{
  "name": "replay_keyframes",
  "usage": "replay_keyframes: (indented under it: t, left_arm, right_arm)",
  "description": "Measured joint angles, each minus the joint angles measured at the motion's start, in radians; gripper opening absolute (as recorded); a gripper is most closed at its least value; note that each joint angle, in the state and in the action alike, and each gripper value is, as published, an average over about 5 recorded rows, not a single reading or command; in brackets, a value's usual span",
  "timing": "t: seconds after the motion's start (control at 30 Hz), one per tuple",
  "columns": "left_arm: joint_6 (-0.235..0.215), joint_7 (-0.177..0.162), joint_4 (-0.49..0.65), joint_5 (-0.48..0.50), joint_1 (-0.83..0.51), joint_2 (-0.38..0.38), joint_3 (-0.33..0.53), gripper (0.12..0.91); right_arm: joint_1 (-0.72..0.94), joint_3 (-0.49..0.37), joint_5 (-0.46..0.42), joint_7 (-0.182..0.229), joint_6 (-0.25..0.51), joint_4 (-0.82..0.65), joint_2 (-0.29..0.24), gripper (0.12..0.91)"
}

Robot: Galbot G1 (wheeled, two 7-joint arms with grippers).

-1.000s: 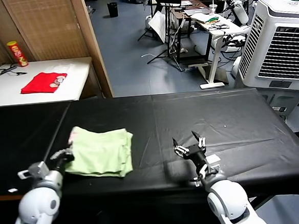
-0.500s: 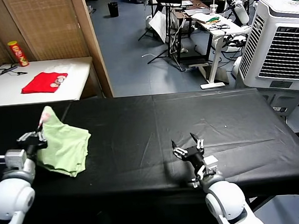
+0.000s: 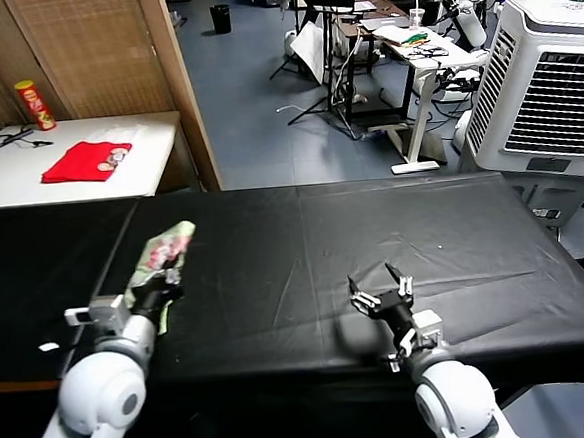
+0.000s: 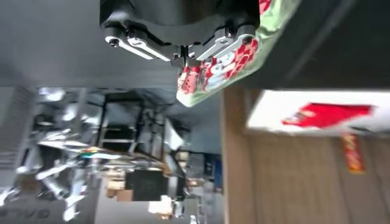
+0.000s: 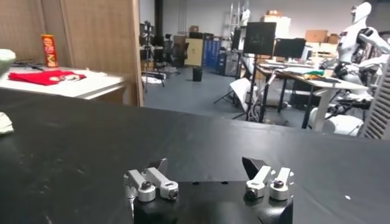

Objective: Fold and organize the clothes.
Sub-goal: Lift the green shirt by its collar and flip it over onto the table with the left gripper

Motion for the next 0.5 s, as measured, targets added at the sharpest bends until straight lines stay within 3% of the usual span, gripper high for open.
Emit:
replay_keyframes:
  t: [0.33,0.43,0.5]
  left_arm:
    - [-0.002,-0.012,0.065,-0.018,-0.096,-0.132,0.157,0.14]
    - [-0.011,0.009,0.091,0.022,-0.104,-0.177,0.193,0.143]
    - [-0.015,0.041,0.109,0.067,-0.103,-0.2,0.213,0.162]
  right_arm:
    - [-0.033,0.042,0.002,-0.004,-0.007,0.02,-0.006,0.798]
    - [-0.041,0.048,0.022,-0.012,-0.011,0.028,-0.012,0.798]
    - [-0.042,0.049,0.05,-0.021,-0.02,0.033,-0.018,0.798]
